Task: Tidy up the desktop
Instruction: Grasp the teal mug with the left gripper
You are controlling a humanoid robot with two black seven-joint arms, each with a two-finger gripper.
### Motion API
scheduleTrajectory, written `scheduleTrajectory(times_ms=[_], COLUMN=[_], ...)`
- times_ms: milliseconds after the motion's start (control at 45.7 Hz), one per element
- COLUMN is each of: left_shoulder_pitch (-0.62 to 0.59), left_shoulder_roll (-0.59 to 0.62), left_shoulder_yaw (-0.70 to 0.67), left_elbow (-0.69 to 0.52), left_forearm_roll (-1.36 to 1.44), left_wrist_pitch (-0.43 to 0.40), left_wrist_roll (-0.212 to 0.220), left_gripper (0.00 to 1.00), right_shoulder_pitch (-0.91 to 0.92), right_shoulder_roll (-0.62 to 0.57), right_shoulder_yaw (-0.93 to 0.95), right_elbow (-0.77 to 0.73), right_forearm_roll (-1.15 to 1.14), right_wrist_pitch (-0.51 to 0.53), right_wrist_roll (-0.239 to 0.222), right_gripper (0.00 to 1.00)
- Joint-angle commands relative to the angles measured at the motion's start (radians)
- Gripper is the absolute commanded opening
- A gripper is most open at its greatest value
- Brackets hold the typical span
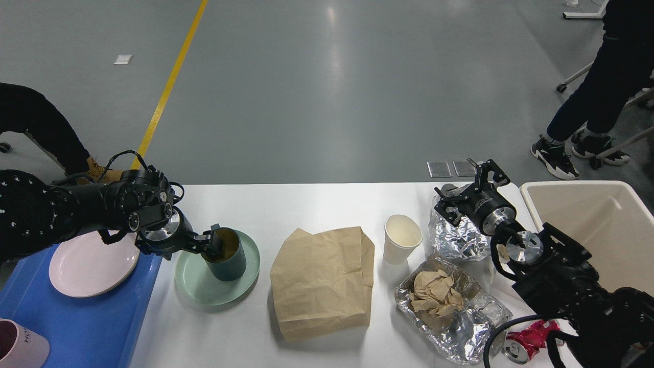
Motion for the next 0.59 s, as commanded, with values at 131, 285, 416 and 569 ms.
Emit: scheduleTrajectory(times_ms=[131,285,416,569], left_shoulder_pitch=[0.026,0.051,0.055,0.055], left_shoulder_roll=[-0.005,-0.01,-0.013,-0.008], left_shoulder_yaw=[-0.048,-0.087,-0.098,-0.107], left_elbow=[0.041,0.07,0.07,0.07], left_forearm_roll=[-0.002,0.0,0.0,0.0], left_wrist_pitch=[0.004,-0.013,-0.021,-0.053], left_wrist_roll=[0.003,0.07,0.139,0.158], left_gripper=[0.91,0.58,0.4,0.14], right_shoulder_pitch=[0.0,0.0,0.0,0.0], right_shoulder_roll=[0.0,0.0,0.0,0.0], right_shoulder_yaw=[0.0,0.0,0.0,0.0], right_elbow=[0.0,0.0,0.0,0.0], right_forearm_roll=[0.0,0.0,0.0,0.0], right_wrist_pitch=[0.0,0.0,-0.001,0.0], right_wrist_roll=[0.0,0.0,0.0,0.0], right_gripper=[1.0,1.0,1.0,1.0])
